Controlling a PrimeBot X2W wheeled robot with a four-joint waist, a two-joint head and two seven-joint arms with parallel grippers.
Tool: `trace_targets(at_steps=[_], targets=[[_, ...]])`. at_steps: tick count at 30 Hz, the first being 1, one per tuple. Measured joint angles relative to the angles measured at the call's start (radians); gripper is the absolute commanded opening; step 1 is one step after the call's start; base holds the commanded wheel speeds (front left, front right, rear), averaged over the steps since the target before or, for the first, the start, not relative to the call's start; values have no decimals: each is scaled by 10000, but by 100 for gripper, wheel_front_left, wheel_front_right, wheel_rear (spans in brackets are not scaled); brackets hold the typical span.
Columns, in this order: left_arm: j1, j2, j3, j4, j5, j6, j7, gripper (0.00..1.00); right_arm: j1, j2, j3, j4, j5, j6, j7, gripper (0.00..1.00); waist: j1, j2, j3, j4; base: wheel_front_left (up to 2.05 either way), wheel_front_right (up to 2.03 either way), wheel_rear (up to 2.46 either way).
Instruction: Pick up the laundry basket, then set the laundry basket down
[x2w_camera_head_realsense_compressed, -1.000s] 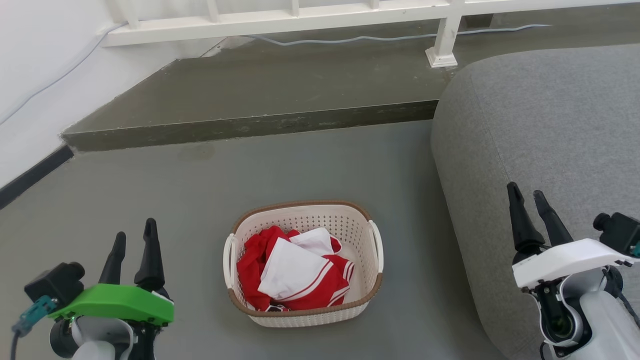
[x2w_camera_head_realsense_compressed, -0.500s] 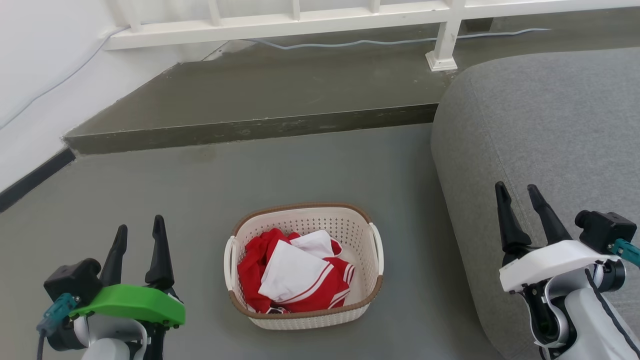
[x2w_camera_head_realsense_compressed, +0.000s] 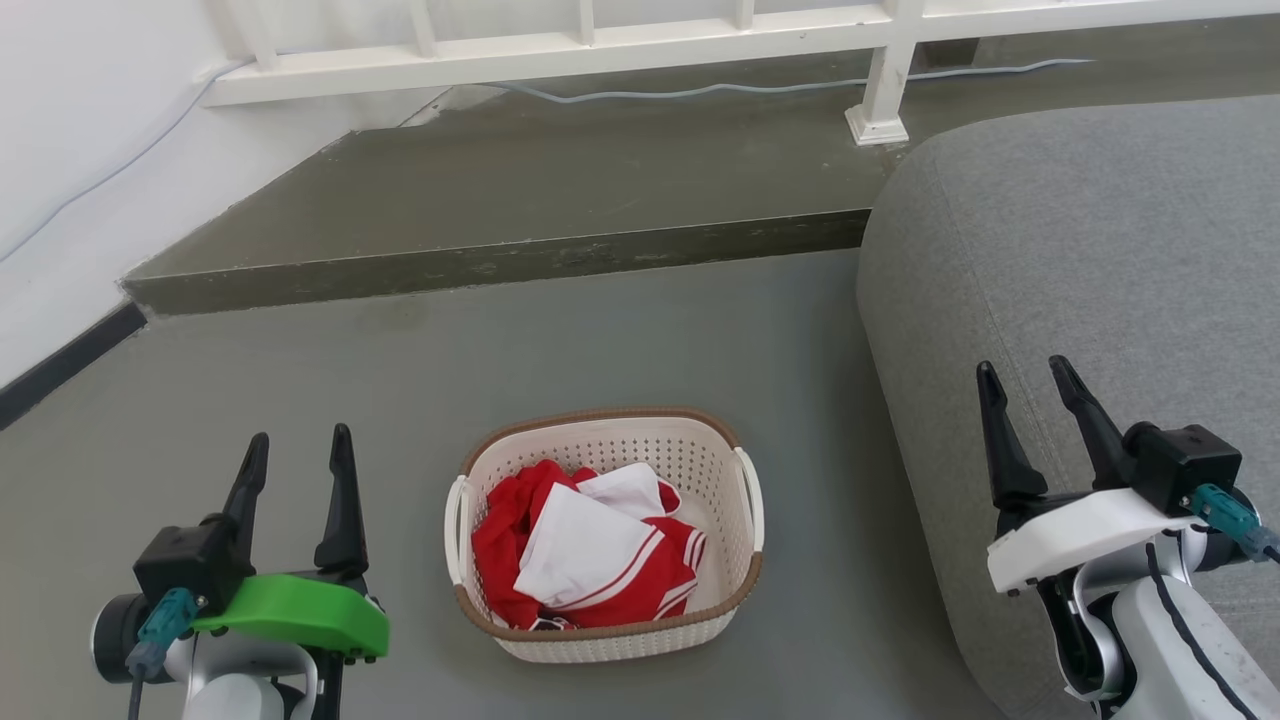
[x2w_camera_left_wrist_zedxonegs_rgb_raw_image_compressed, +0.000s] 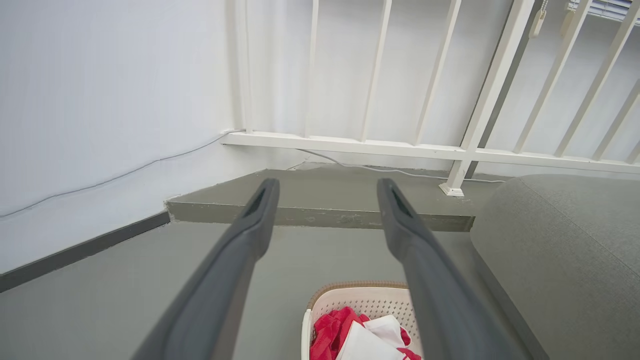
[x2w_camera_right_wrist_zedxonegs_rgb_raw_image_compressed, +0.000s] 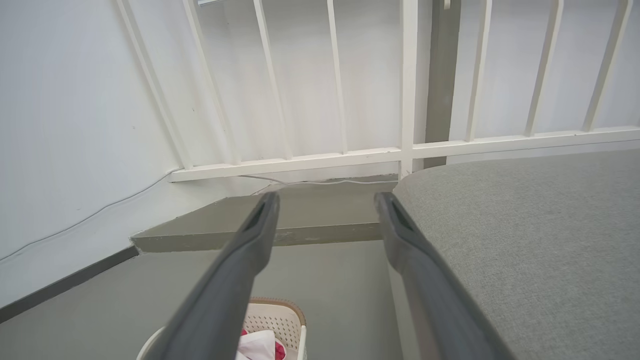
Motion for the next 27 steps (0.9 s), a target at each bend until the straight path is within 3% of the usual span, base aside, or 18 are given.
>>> trace_targets(at_steps=[27], targets=[[-8, -180, 234, 86, 59, -54, 0, 100, -118, 219, -107, 192, 19, 119, -21, 100, 0, 0, 374, -139, 0, 0, 0]])
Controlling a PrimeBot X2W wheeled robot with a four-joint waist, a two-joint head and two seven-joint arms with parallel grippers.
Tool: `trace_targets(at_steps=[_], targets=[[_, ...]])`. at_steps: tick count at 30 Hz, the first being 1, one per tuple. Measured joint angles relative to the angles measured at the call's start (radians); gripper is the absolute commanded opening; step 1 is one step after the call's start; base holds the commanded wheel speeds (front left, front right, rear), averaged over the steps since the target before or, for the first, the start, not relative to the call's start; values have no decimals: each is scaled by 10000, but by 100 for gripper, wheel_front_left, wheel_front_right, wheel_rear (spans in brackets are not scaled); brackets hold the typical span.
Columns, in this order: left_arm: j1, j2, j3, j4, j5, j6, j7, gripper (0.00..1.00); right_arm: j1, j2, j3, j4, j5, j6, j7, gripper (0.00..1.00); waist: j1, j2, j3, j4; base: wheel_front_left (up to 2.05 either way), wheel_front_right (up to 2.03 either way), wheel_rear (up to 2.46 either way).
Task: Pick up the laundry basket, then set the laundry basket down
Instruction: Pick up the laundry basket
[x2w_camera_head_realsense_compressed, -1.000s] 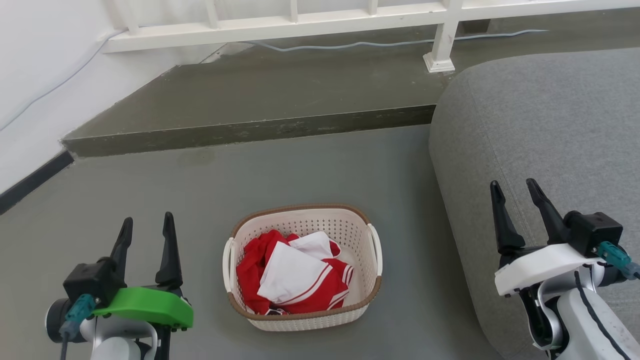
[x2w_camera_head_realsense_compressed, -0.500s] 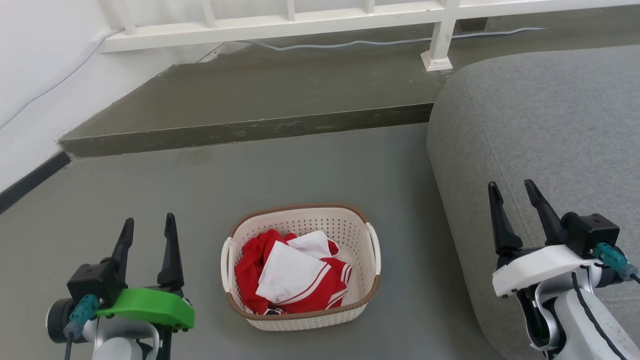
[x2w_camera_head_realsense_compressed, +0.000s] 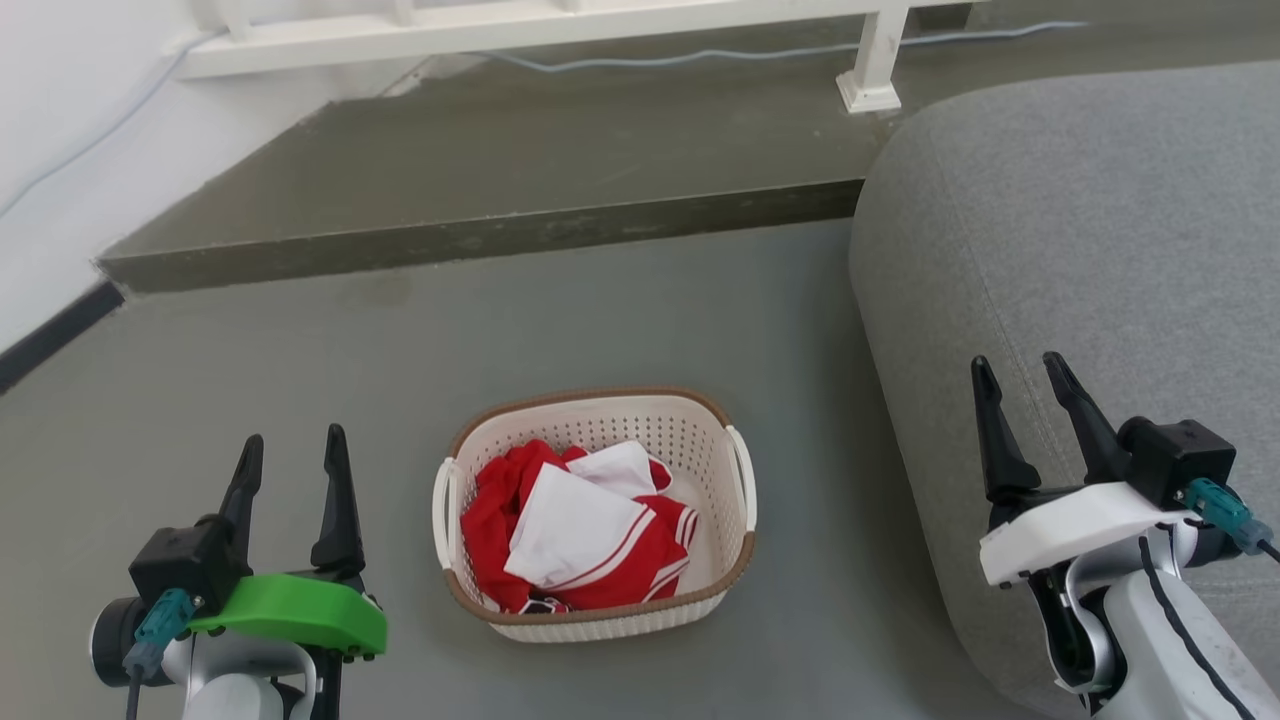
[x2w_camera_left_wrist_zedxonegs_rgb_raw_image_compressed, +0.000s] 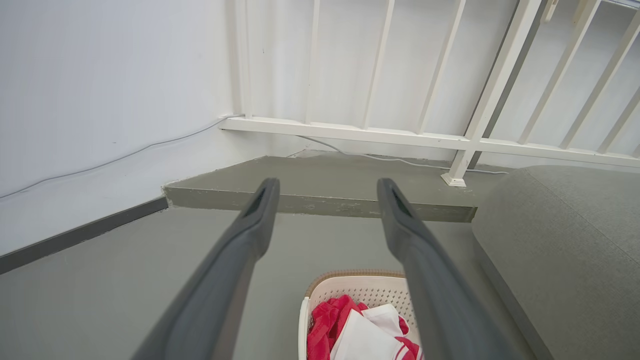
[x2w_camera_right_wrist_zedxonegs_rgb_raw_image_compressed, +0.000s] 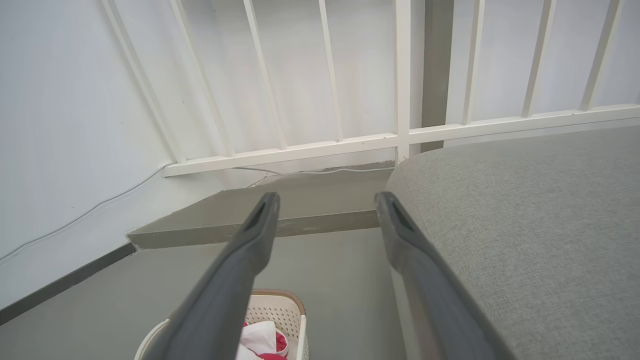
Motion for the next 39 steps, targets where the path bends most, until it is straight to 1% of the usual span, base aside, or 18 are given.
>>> trace_targets(at_steps=[3, 10, 18, 25, 31, 34, 39], targets=[[-10, -6, 10, -6, 40, -12, 0, 100, -96, 33, 0, 2, 0, 71, 0, 100, 0, 0, 162, -31, 0, 0, 0], [-241, -25, 105, -52, 48, -38, 0, 100, -460, 230, 59, 10, -10, 75, 0, 100, 0, 0, 722, -116, 0, 0, 0], [-626, -15, 151, -132, 65, -54, 0, 100, -933, 257, 140, 309, -61, 84, 0, 100, 0, 0, 1549, -275, 0, 0, 0], [-1267, 199, 59, -44, 336, -230, 0, 100, -1567, 474, 213, 742, -67, 75, 4, 100, 0, 0, 2480, -370, 0, 0, 0], [-1785, 268, -15, 140, 466, -393, -29, 100, -2234, 504, 339, 1062, -221, 82, 105, 100, 0, 0, 3219, -402, 0, 0, 0], [-2064, 360, 10, 336, 474, -408, -29, 100, -2616, 518, 368, 1243, -236, 88, 161, 100, 1, 0, 3596, -411, 0, 0, 0], [-2460, 481, 52, 702, 474, -479, -29, 100, -3134, 681, 554, 1680, -236, 215, 332, 100, 1, 0, 4217, -427, 0, 0, 0]])
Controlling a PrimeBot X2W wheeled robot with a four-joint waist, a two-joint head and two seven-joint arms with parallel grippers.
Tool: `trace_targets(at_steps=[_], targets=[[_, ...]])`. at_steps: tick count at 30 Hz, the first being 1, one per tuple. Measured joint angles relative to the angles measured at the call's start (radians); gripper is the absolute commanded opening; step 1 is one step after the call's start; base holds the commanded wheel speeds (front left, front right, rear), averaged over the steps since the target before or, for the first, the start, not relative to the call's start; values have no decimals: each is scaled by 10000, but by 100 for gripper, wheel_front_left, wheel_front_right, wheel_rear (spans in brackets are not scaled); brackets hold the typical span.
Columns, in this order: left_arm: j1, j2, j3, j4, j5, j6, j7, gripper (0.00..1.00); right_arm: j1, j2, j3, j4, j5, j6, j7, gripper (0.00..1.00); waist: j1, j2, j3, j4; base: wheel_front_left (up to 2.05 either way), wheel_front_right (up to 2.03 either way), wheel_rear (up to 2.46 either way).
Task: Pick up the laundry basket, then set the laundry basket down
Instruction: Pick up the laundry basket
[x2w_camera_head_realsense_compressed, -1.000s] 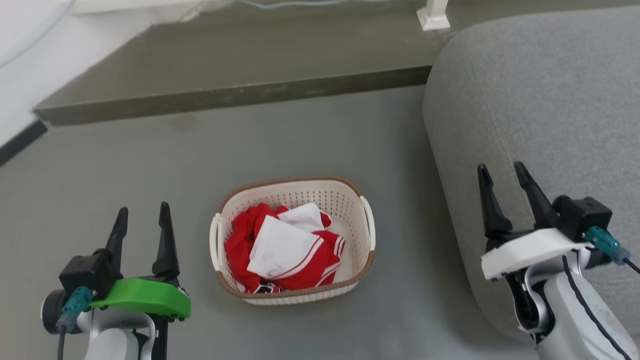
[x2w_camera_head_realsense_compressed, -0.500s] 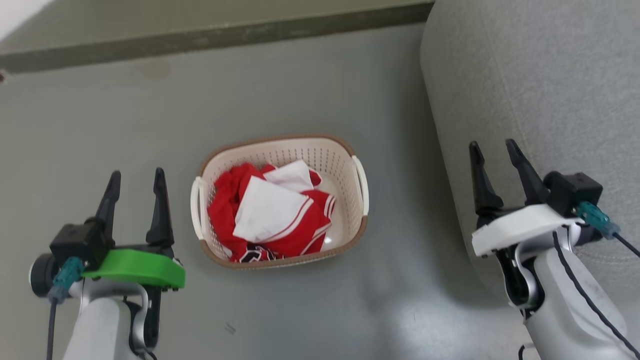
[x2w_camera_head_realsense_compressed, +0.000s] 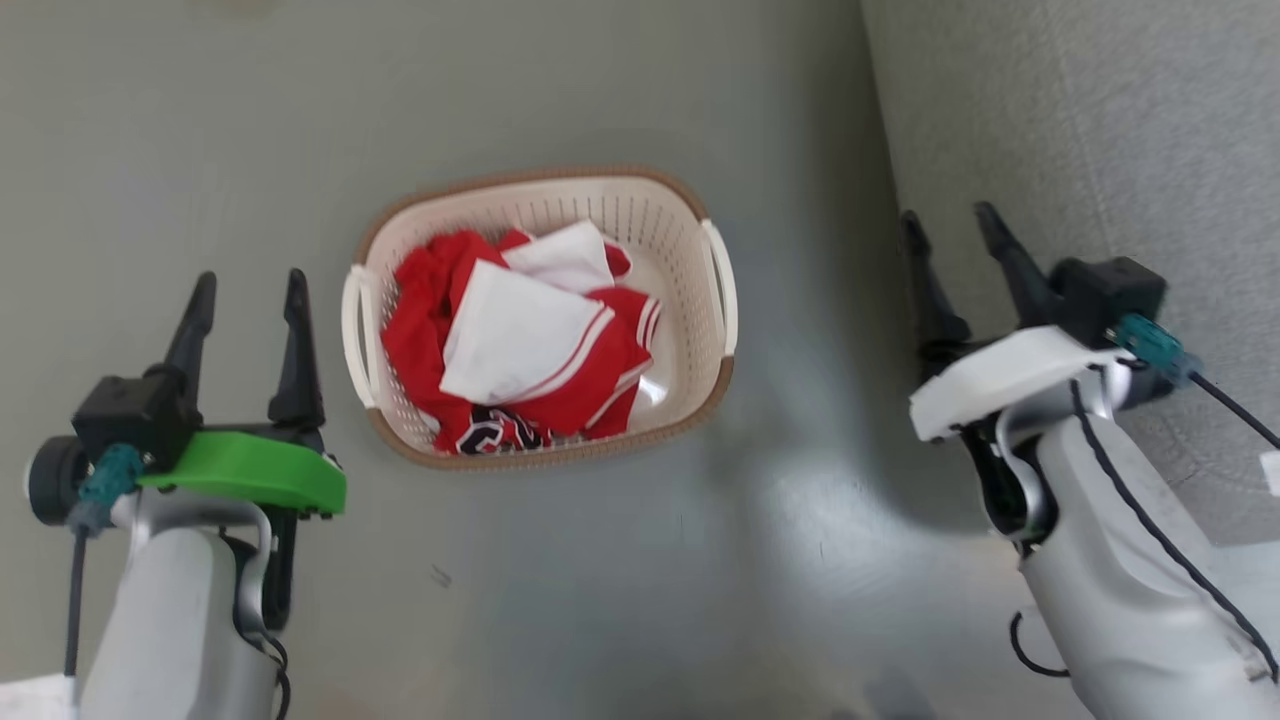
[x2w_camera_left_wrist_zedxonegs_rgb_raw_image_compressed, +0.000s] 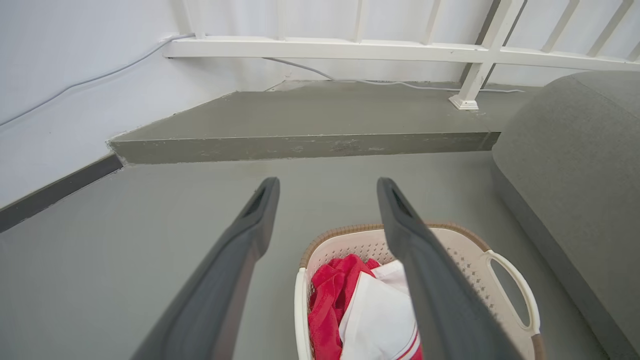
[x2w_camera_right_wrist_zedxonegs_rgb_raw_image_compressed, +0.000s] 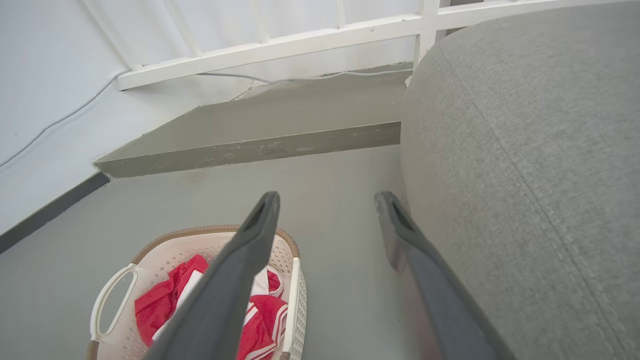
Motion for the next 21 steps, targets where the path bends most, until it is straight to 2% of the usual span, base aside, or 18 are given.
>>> trace_targets(at_steps=[6, 21], targets=[[-555, 61, 12, 435, 0, -19, 4, 100, -705, 192, 238, 445, 0, 142, 82, 100, 0, 0, 724, -18, 0, 0, 0], [-2097, 299, 35, 1687, 17, -178, 150, 100, -2431, 270, 359, 1599, -8, 245, 173, 100, 1, 0, 2471, -3, 0, 0, 0]])
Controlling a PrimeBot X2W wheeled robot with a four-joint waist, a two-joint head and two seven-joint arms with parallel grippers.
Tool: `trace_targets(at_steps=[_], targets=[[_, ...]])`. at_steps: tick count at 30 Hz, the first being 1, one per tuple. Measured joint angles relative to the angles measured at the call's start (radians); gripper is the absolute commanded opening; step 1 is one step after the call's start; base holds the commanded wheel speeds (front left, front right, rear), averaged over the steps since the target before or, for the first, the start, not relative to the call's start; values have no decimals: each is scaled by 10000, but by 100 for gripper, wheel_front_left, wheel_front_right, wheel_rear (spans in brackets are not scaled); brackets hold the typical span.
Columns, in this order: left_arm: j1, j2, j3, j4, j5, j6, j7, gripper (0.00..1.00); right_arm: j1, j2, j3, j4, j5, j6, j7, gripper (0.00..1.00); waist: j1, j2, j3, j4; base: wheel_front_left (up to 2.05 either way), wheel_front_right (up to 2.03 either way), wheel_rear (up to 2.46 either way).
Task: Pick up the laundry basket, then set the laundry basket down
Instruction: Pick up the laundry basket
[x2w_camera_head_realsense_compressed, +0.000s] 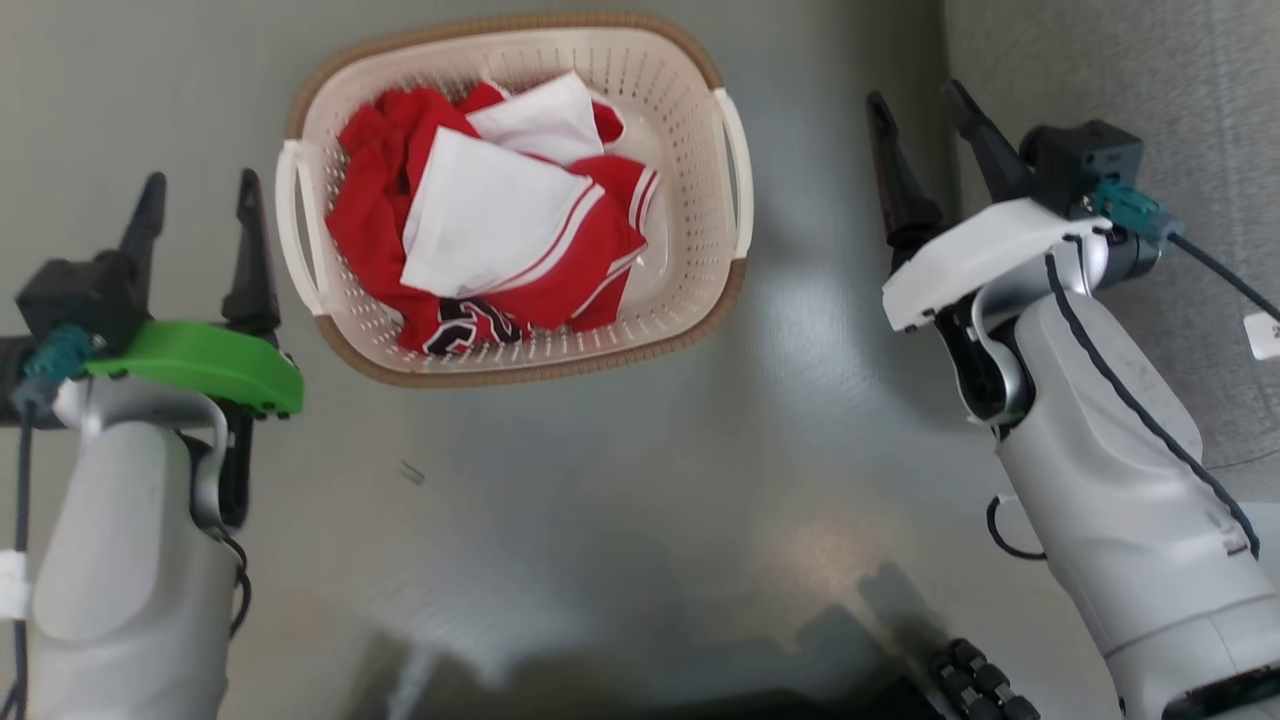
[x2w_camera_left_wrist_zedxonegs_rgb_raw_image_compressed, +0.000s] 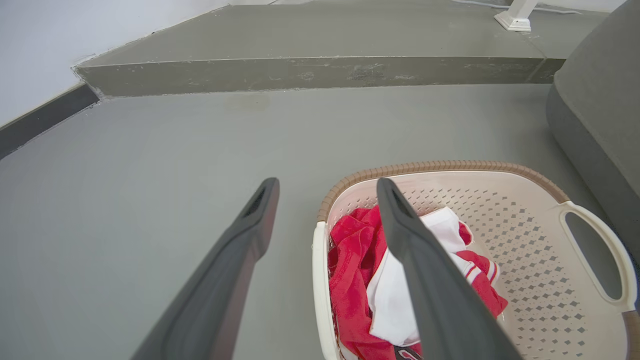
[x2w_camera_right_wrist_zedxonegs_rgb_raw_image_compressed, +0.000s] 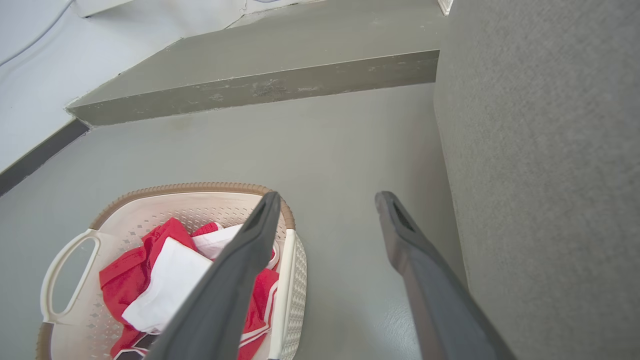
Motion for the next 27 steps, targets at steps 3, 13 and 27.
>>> trace_targets(at_steps=[3, 13, 27], targets=[[-203, 59, 40, 205, -2, 0, 8, 100, -198, 29, 58, 182, 0, 8, 0, 100, 0, 0, 215, -1, 0, 0, 0], [-1222, 140, 188, 1080, -142, -94, 213, 100, -1228, 150, 364, 1108, 17, 151, 102, 100, -1, 0, 1209, 9, 0, 0, 0], [-2497, 130, -104, 2360, -167, -314, 341, 100, -2530, 194, 1083, 2428, 255, 468, 259, 100, -1, 0, 2310, 144, 0, 0, 0]])
